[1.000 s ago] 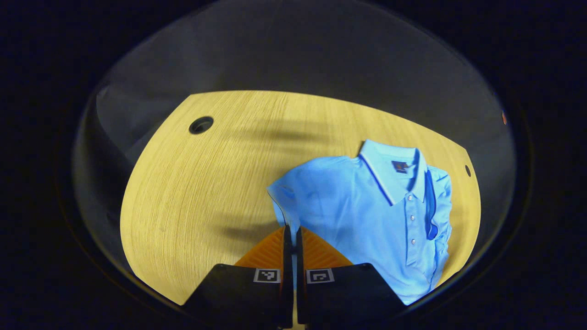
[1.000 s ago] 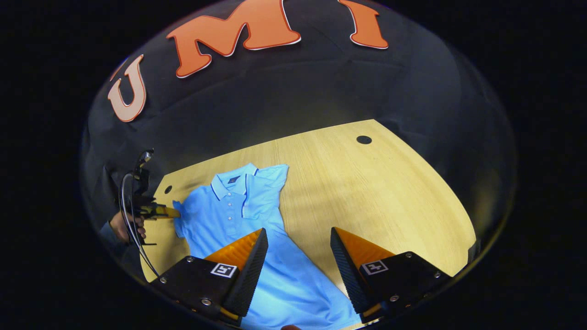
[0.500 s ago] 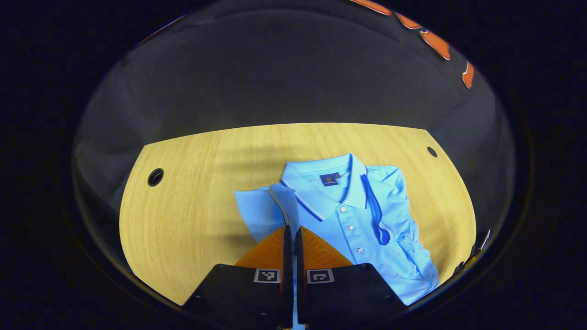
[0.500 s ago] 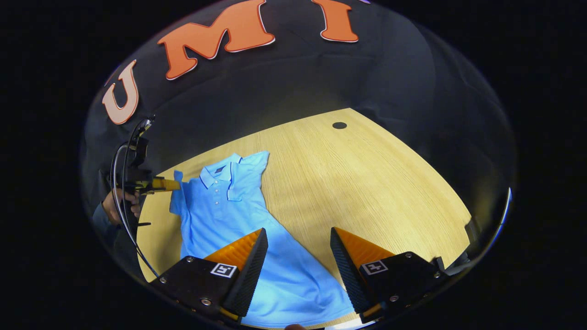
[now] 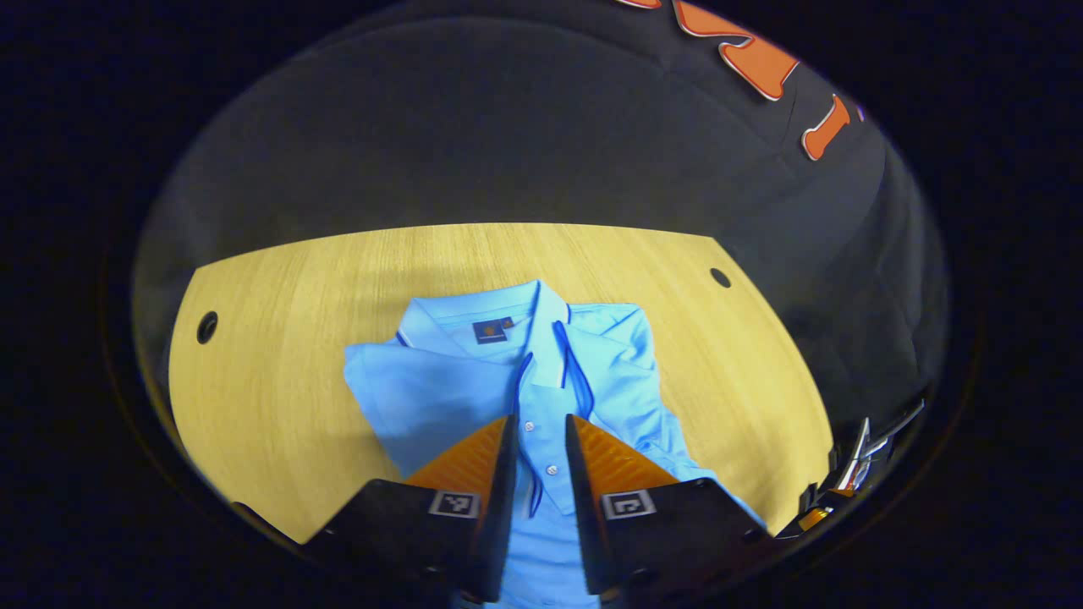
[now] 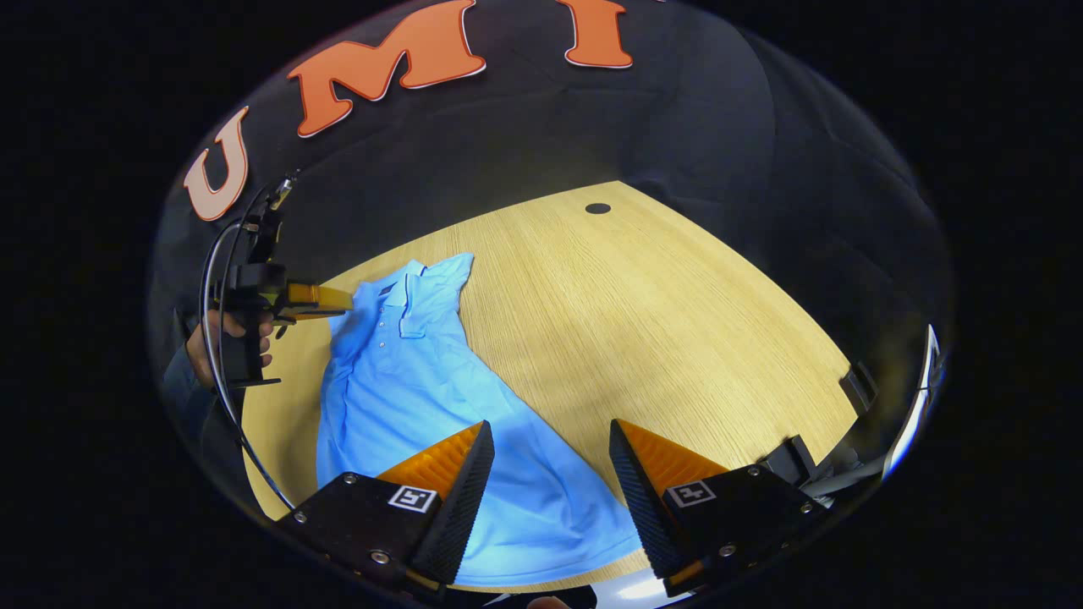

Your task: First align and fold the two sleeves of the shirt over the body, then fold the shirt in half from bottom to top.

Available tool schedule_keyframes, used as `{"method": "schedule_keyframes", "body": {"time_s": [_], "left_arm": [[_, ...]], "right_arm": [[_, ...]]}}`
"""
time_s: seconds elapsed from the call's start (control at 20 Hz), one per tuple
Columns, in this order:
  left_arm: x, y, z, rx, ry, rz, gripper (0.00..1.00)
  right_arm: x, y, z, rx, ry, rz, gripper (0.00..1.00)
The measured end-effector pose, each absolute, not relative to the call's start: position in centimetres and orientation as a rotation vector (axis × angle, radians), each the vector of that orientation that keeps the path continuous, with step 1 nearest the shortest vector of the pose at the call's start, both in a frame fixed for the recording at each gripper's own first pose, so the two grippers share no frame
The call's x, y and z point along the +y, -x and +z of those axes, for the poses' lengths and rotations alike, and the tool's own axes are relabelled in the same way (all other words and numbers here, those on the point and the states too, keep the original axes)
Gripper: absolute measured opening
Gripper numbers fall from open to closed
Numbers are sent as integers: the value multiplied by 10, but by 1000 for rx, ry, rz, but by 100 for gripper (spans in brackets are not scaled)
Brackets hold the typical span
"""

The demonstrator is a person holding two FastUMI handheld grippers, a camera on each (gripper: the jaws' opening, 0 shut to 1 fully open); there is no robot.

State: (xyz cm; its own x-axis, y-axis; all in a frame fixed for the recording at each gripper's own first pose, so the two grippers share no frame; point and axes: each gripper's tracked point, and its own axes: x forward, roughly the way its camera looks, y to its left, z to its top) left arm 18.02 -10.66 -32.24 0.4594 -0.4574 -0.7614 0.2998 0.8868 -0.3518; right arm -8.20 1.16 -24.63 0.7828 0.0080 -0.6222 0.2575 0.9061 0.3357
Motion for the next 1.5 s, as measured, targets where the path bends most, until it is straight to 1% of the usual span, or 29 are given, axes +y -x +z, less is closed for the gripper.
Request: {"method": "schedule_keyframes", "body": {"time_s": [0.1, 0.2, 0.25, 0.3, 0.5, 0.65, 0.9, 1.2, 1.35, 1.5], "left_arm": [[-91, -173, -328, 987, 129, -424, 74], [-77, -156, -324, 985, 119, -389, 98], [-71, -145, -322, 984, 130, -378, 94], [-65, -133, -320, 983, 144, -366, 98], [-37, -72, -315, 994, 172, -309, 97], [-10, -23, -320, 1002, 126, -254, 98], [9, 60, -326, 1033, 113, -225, 99], [19, 154, -350, 1111, 77, -189, 99], [22, 188, -363, 1153, 75, -168, 99], [21, 208, -367, 1181, 90, -159, 99]], "right_arm": [[13, 86, -254, 683, -408, -125, 83], [14, 92, -260, 699, -378, -96, 85], [13, 95, -264, 713, -357, -82, 86], [14, 99, -271, 731, -338, -67, 87], [19, 112, -291, 792, -280, 11, 93], [21, 121, -303, 819, -236, 60, 97], [28, 135, -317, 840, -174, 142, 98], [28, 151, -339, 876, -106, 182, 98], [28, 156, -347, 887, -87, 187, 98], [28, 161, -353, 902, -74, 185, 98]]}}
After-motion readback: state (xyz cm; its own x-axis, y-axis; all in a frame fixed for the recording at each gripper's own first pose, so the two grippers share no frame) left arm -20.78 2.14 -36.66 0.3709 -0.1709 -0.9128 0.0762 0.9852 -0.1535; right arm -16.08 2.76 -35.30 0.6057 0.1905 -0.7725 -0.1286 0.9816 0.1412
